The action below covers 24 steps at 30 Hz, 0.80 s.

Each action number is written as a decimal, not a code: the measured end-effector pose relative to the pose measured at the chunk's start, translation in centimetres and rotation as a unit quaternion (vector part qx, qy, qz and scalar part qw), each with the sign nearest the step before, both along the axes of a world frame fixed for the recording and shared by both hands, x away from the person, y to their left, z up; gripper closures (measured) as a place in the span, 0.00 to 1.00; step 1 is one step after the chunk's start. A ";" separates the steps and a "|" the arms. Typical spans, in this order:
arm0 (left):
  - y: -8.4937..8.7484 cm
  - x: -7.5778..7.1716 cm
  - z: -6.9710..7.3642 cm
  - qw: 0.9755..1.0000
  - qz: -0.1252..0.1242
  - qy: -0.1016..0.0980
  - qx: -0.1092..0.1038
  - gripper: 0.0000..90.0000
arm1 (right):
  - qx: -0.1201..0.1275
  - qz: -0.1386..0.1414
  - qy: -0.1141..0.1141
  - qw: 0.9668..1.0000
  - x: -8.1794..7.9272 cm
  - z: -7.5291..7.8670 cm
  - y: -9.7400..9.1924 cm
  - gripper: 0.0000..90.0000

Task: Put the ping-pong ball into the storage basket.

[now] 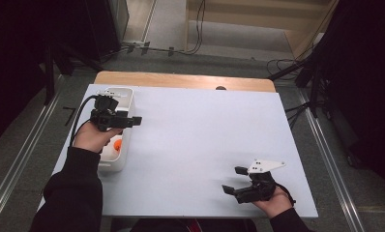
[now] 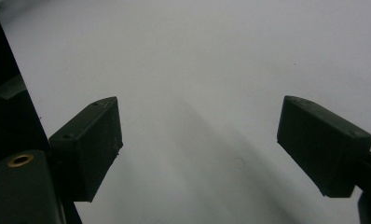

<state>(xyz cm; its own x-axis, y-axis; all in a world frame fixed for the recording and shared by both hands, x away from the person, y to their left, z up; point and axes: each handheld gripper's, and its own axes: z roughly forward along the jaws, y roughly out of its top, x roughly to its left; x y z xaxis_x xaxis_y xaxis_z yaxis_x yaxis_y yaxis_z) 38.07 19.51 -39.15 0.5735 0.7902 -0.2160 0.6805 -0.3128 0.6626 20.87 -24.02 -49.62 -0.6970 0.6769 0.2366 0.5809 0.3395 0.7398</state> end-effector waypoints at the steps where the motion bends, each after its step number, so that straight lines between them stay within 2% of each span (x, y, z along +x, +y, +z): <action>1: -0.1 0.0 0.0 1.000 -0.005 0.000 -0.003 0.37 | 0.000 -0.001 -0.001 1.000 0.0 0.0 0.0 0.14; 6: -1.4 -0.4 -0.1 1.000 -0.023 -0.013 0.007 0.33 | 0.000 -0.002 0.000 1.000 0.0 0.0 0.0 0.14; 7: -1.6 -0.4 -0.1 1.000 -0.029 -0.010 0.005 0.33 | 0.003 -0.003 0.002 1.000 0.0 0.0 0.0 0.14; 8: -2.1 -0.5 -0.1 0.999 -0.043 -0.001 -0.011 0.33 | 0.004 -0.005 0.004 1.000 0.0 0.0 0.0 0.14; 9: -2.3 -0.6 -0.1 0.999 -0.046 0.001 -0.015 0.33 | 0.005 -0.004 0.005 1.000 0.0 0.0 0.0 0.14; 14: -3.4 -1.0 -0.4 0.998 -0.061 -0.003 -0.005 0.33 | 0.012 -0.008 0.012 1.000 0.2 0.2 -0.3 0.14; 18: -4.0 -1.1 -0.6 0.997 -0.075 0.001 -0.013 0.33 | 0.012 -0.009 0.012 1.000 0.5 0.3 -0.4 0.14; 19: -4.2 -1.2 -0.7 0.996 -0.086 0.008 -0.023 0.32 | 0.015 -0.008 0.014 1.000 0.6 0.4 -0.5 0.14; 21: -4.5 -1.3 -0.7 0.995 -0.090 0.007 -0.029 0.31 | 0.018 -0.010 0.015 1.000 0.6 0.4 -0.6 0.14; 24: -4.6 -1.5 -0.7 0.995 -0.093 0.003 -0.026 0.31 | 0.018 -0.015 0.018 1.000 0.6 0.5 -0.7 0.14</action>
<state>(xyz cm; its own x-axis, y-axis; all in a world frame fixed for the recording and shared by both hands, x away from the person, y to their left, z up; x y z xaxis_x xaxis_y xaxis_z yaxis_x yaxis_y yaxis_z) 36.60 14.87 -39.81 0.7076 0.6585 -0.2564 0.6175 -0.3996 0.6775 21.49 -24.76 -49.13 -0.6663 0.6886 0.2863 0.6177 0.2944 0.7293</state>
